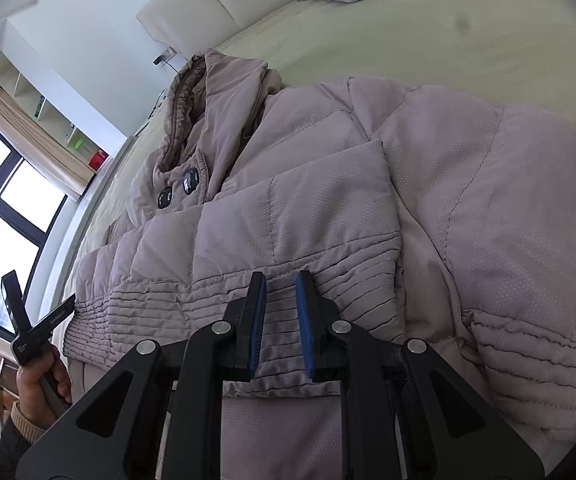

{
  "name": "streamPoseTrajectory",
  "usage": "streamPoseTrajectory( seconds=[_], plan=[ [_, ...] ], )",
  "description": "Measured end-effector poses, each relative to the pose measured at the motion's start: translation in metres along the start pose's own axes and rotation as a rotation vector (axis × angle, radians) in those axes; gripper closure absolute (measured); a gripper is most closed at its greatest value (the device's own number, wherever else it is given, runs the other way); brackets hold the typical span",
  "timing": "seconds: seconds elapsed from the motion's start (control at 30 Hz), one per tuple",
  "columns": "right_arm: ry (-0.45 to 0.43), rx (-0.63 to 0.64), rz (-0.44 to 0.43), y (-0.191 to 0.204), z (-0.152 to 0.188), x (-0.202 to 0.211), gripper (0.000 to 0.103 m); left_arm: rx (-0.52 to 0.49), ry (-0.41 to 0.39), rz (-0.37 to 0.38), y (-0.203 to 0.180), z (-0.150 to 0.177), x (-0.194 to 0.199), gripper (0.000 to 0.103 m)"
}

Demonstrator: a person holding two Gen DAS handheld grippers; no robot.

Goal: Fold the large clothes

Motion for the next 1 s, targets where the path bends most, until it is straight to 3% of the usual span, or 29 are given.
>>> streamPoseTrajectory(
  seconds=[0.07, 0.13, 0.23, 0.3, 0.43, 0.53, 0.6, 0.67, 0.77, 0.87, 1.0],
  plan=[
    [-0.020, 0.018, 0.001, 0.000, 0.001, -0.002, 0.088, -0.020, 0.019, 0.002, -0.003, -0.001, -0.008, 0.083],
    [-0.030, 0.019, -0.008, -0.004, 0.002, 0.000, 0.088, 0.031, 0.021, 0.027, 0.007, -0.007, 0.001, 0.083],
    [-0.034, 0.006, -0.031, -0.008, 0.002, 0.001, 0.088, 0.121, -0.084, 0.016, 0.024, -0.013, 0.039, 0.083],
    [-0.036, 0.009, -0.029, -0.008, 0.000, -0.001, 0.088, 0.073, -0.122, 0.038, 0.013, -0.017, 0.057, 0.083],
    [-0.043, 0.049, 0.021, 0.000, 0.001, 0.001, 0.086, -0.037, -0.068, 0.027, -0.017, -0.021, 0.034, 0.083],
    [-0.049, 0.100, 0.030, 0.009, 0.003, 0.002, 0.074, -0.038, 0.017, -0.015, -0.015, -0.013, -0.009, 0.082],
    [-0.045, 0.131, -0.010, 0.014, 0.003, 0.003, 0.048, -0.095, -0.001, -0.060, -0.023, -0.008, -0.013, 0.083],
    [-0.044, 0.165, -0.034, 0.021, 0.004, 0.005, 0.032, -0.139, -0.008, -0.092, -0.030, -0.006, -0.011, 0.084],
    [-0.039, 0.142, -0.024, 0.025, 0.006, 0.019, 0.029, -0.085, -0.019, -0.073, -0.022, -0.004, 0.010, 0.085],
    [-0.092, 0.057, -0.075, 0.011, 0.007, 0.059, 0.029, -0.053, -0.078, -0.067, -0.021, 0.007, 0.051, 0.085],
    [-0.162, -0.142, -0.038, -0.053, 0.031, 0.127, 0.029, -0.042, -0.137, 0.013, -0.032, 0.036, 0.109, 0.079]
  ],
)
Point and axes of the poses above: each gripper's, at about its wrist camera, not at the fingertips, and x roughly against the way its jaws point, y to its left, z to its underside, the point moved 2 cm from there along -x, roughly the way its jaws point, and after that the axes turned 4 degrees about z, right-handed, at the moved point
